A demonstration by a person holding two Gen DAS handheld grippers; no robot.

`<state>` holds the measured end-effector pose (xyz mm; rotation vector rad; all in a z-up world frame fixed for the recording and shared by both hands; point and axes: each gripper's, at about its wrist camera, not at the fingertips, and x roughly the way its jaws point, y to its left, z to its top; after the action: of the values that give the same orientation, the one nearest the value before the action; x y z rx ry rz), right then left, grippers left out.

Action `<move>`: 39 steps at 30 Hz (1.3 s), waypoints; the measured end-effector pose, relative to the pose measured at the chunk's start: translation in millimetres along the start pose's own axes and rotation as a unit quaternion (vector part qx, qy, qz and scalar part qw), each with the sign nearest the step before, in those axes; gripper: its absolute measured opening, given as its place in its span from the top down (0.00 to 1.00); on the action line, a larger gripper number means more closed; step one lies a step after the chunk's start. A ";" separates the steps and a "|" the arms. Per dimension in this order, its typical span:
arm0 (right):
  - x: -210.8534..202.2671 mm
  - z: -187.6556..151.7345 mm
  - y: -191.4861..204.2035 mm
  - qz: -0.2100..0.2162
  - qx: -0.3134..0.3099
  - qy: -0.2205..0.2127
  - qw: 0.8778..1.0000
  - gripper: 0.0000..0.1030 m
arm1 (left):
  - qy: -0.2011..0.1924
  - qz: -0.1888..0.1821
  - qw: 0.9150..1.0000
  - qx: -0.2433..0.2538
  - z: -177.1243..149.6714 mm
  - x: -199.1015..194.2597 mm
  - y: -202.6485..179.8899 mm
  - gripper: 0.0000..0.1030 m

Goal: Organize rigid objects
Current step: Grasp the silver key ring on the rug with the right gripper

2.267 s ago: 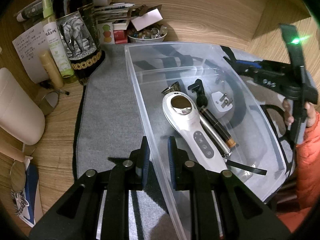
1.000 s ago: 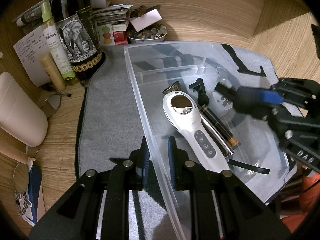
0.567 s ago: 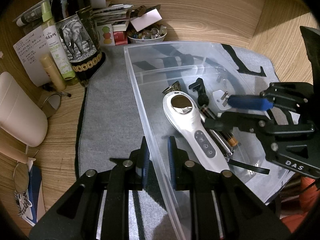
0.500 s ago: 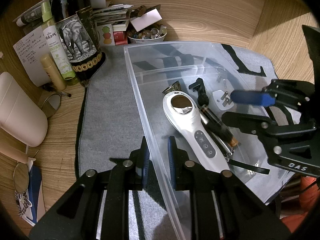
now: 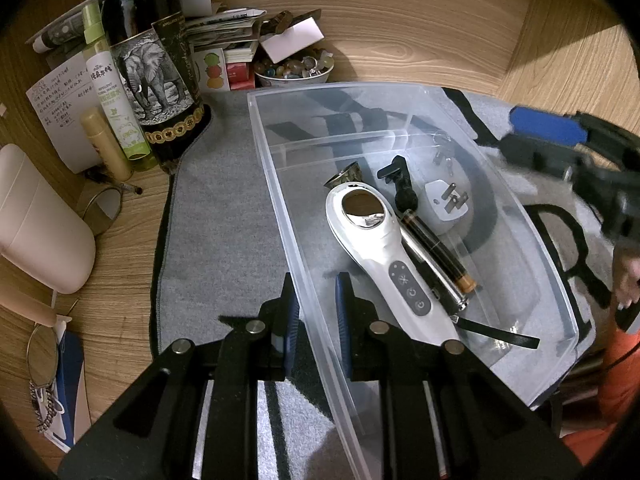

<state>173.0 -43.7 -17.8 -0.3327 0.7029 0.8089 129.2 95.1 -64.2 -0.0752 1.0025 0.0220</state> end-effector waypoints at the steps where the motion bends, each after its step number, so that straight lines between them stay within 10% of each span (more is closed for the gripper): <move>1: -2.8 1.2 -3.6 -0.005 0.004 -0.005 1.000 0.56 | 0.000 0.000 1.000 0.000 0.1 0.1 -0.2 0.84; 14: -24.5 4.2 -64.9 -0.065 0.068 -0.037 0.995 0.46 | 0.000 0.000 1.000 -0.001 0.1 -0.1 -0.5 0.84; 39: 100.5 -21.2 -118.1 -0.084 0.154 0.090 0.980 0.46 | -0.001 -0.004 1.000 -0.005 -1.4 -0.7 -1.1 0.84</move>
<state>301.4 -77.6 -100.7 -0.1822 0.9422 0.5034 127.7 93.9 -64.3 -0.0889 0.9997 0.0204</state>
